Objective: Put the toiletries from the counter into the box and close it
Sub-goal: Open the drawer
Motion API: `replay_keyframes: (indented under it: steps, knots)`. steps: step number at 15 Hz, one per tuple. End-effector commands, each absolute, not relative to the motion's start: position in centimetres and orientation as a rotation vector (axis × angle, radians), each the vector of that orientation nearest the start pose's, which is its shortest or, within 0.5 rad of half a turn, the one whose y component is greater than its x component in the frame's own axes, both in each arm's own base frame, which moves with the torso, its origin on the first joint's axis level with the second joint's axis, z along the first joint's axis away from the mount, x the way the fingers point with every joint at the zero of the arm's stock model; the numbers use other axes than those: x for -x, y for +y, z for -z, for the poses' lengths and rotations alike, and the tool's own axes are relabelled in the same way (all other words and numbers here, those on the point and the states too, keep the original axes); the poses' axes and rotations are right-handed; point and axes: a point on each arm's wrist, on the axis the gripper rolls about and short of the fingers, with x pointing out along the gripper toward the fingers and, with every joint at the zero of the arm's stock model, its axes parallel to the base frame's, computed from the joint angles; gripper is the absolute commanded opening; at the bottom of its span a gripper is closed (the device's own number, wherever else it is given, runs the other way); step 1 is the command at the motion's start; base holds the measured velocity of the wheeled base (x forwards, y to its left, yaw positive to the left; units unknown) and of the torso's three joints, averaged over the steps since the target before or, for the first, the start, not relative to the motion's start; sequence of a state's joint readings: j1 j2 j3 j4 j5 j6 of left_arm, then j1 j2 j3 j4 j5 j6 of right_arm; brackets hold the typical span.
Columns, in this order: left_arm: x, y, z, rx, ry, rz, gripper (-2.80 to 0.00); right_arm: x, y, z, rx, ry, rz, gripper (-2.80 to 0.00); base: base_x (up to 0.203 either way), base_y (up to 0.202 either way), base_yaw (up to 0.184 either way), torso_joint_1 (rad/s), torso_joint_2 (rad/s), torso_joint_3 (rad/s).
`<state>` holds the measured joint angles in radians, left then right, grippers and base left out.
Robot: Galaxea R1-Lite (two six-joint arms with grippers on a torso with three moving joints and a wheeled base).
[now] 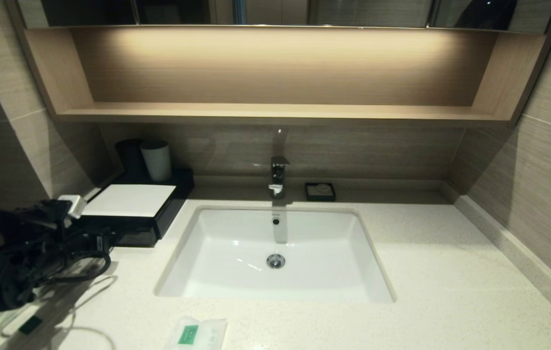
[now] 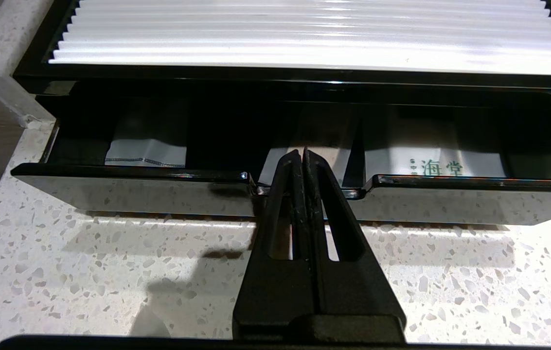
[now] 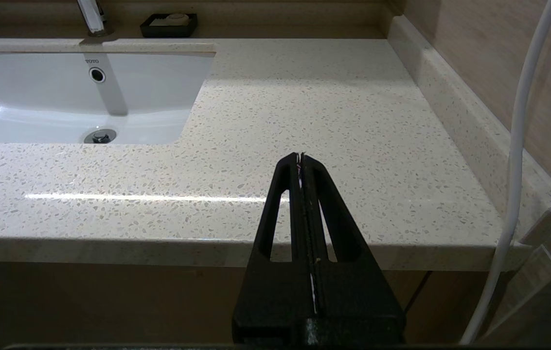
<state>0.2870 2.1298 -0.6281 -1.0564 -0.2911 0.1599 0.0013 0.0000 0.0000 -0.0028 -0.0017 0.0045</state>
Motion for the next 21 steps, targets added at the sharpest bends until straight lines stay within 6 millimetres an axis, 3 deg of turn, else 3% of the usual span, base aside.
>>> replay_keyframes:
  steps: [1, 11, 21]
  knots:
    - [-32.3, 8.9, -4.4, -0.043, 0.418, 0.04, -2.8, 2.3, 0.0, -7.5, -0.005, -0.002, 0.0, -2.8, 0.0, 0.0, 0.0, 0.0, 0.0, 0.0]
    - [-31.1, 8.6, -5.7, -0.045, 0.43, 0.039, -2.8, 2.3, 0.0, -7.6, -0.005, -0.002, 0.0, -2.8, 0.0, 0.0, 0.0, 0.0, 0.0, 0.0]
    - [-29.7, 8.6, -5.5, -0.048, 0.462, 0.034, -2.8, 2.3, 0.0, -7.5, -0.005, -0.002, 0.0, -2.8, 0.0, 0.0, 0.0, 0.0, 0.0, 0.0]
